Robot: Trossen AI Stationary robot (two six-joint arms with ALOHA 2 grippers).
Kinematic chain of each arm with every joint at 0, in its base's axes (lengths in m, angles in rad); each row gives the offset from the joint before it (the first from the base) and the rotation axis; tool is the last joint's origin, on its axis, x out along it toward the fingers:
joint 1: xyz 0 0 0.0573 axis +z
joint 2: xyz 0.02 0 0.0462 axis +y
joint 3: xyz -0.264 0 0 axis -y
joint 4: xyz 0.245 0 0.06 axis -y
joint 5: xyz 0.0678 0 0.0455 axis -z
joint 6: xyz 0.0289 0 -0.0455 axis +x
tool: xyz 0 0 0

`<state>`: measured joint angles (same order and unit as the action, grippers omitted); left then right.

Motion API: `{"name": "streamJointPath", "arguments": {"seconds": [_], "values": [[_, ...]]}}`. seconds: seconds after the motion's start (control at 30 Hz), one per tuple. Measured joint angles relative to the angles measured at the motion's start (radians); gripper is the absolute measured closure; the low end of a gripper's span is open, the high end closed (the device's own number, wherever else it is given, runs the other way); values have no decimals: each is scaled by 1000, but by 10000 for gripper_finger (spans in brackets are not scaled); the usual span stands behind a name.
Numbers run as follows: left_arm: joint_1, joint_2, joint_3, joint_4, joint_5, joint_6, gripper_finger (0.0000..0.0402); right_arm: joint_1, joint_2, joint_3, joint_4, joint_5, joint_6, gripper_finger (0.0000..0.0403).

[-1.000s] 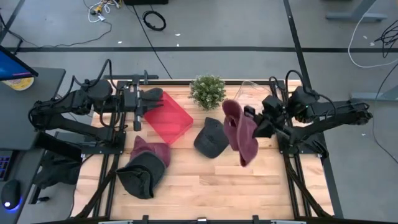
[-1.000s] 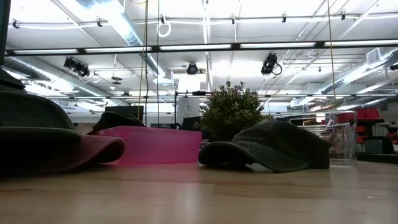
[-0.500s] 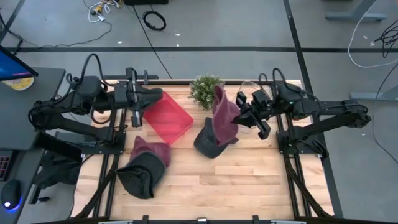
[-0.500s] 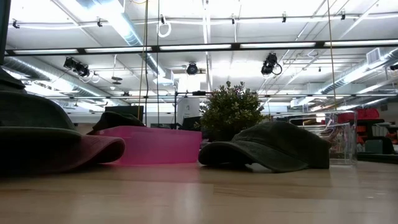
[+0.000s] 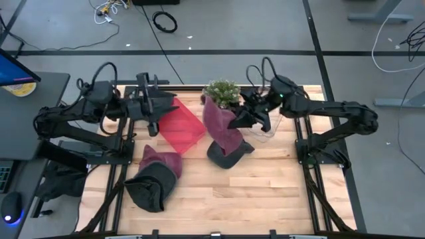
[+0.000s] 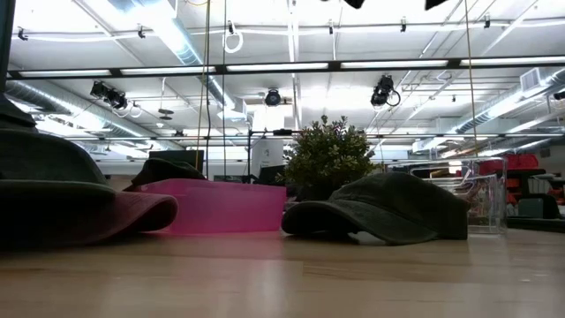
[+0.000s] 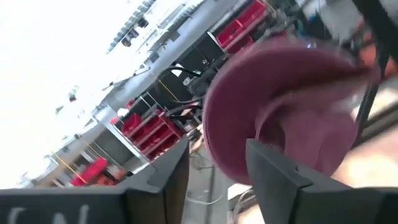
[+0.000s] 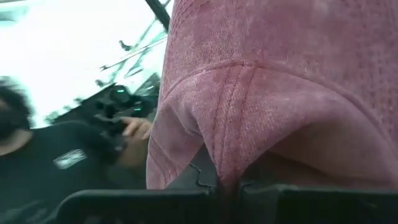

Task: Pick & Place hat
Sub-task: Put the right red cap into the red bin

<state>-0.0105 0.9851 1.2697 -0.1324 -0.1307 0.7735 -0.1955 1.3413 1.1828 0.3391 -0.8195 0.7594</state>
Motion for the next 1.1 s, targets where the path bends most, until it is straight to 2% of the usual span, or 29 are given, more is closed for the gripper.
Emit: {"name": "streamJointPath", "arguments": {"seconds": [0.17,0.33,0.5,0.63,0.83,1.1], "values": [[0,32,1,24,-30,162,188,-34,65,94,0,-164,105,403],[0,56,1,39,-22,221,153,-59,109,129,-6,-279,248,403],[0,62,0,40,26,169,137,-78,141,130,-68,-279,253,403],[0,69,0,11,65,87,136,-79,160,130,-67,-270,249,403],[1,77,0,-35,70,19,136,-78,179,130,-70,-270,249,403],[43,106,-1,-105,147,-63,136,-67,189,130,-69,-269,245,403]]}}
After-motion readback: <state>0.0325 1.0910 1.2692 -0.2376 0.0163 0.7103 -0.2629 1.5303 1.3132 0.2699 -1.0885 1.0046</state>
